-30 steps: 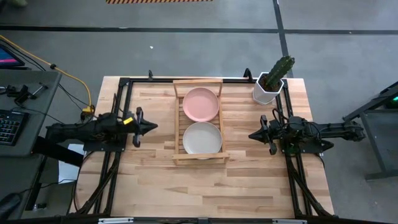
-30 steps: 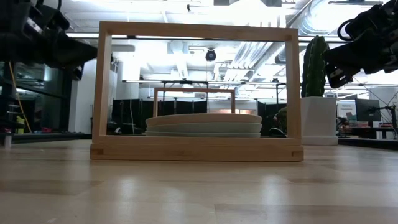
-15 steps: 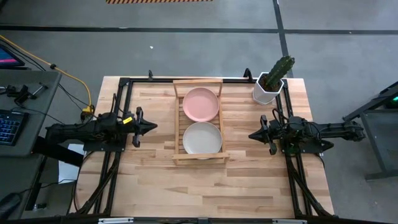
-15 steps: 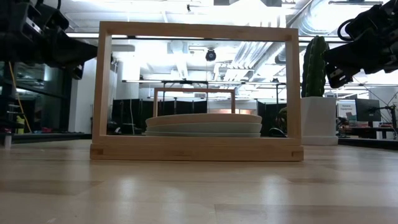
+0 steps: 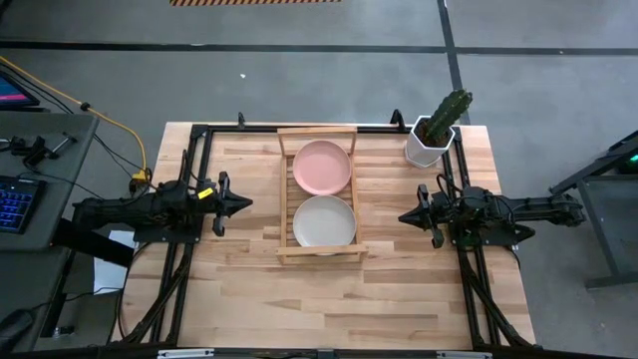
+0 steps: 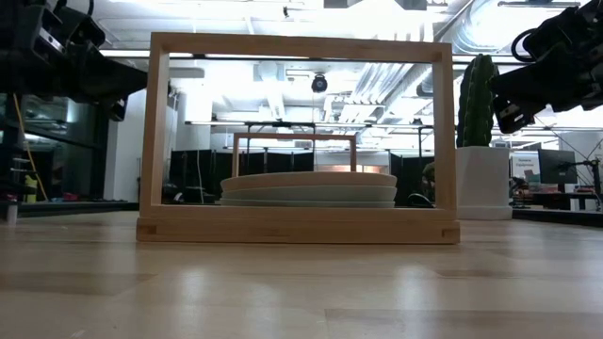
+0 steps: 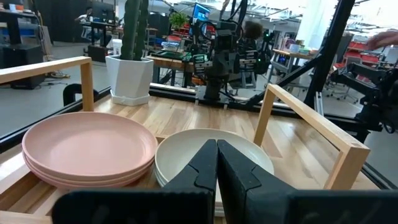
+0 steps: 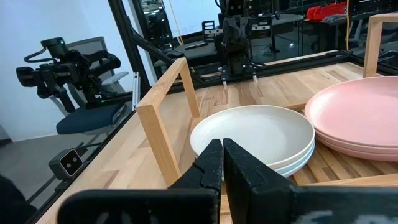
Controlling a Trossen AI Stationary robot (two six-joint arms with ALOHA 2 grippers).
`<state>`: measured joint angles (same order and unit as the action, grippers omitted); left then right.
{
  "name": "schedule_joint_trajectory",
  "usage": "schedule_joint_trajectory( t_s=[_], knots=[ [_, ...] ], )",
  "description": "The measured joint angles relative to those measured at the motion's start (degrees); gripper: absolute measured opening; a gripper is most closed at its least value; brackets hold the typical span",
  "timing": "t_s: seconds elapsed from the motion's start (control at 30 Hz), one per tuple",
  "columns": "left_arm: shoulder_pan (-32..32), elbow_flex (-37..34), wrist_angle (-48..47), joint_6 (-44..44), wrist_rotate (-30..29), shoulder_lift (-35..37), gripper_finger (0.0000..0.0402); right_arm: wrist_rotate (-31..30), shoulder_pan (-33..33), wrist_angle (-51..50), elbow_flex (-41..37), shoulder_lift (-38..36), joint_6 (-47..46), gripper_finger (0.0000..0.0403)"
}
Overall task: Place and stack plates onto a shelf
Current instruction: Return to Home Position
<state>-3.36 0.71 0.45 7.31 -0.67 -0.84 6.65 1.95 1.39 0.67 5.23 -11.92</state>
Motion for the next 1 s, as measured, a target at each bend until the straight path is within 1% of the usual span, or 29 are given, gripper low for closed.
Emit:
schedule_joint_trajectory(
  t_s=[0.23, 0.3, 0.37, 0.47, 0.5, 0.53, 0.63, 0.8, 1.0],
  knots=[
    [0.0, 0.0, 0.0, 0.0, 0.0, 0.0, 0.0001, 0.21, 0.0, 0.0, 0.0, -0.13, 0.2, 0.0],
    [0.0, 0.0, -0.01, 0.0, 0.0, 0.0, 0.0001, 0.64, 0.07, 0.03, 0.0, -1.95, 1.91, 0.0],
    [0.0, 0.0, 0.07, 0.0, 0.0, 0.0, 0.0001, -0.18, 0.07, -0.01, 0.02, -4.7, 7.95, 0.0],
    [0.0, 0.0, 0.11, 0.0, 0.0, -0.17, 0.0001, -3.04, -0.21, -0.51, 0.0, -5.2, 22.55, 0.0],
    [0.0, 0.0, -0.07, 0.02, -0.02, -0.2, 0.0001, -3.72, -0.21, -0.55, 0.0, -5.2, 26.15, 0.0],
    [0.0, 0.01, 0.11, 0.0, 0.0, -0.33, 0.0001, -4.11, -0.2, -0.51, -0.01, -5.2, 27.76, 0.0],
    [0.0, 0.02, 0.0, 0.0, 0.0, -0.37, 0.0001, -4.71, -0.48, -0.38, -0.07, -5.22, 26.99, 0.0],
    [0.0, 0.02, 0.02, 0.0, -0.02, -0.37, 0.0001, -4.92, -0.97, -0.37, -0.09, -5.22, 19.94, 0.0],
    [0.0, 0.0, 0.02, 0.0, 0.0, -0.37, 0.0001, -4.72, -2.13, -0.28, -0.09, -5.22, 18.12, 0.0]
  ],
)
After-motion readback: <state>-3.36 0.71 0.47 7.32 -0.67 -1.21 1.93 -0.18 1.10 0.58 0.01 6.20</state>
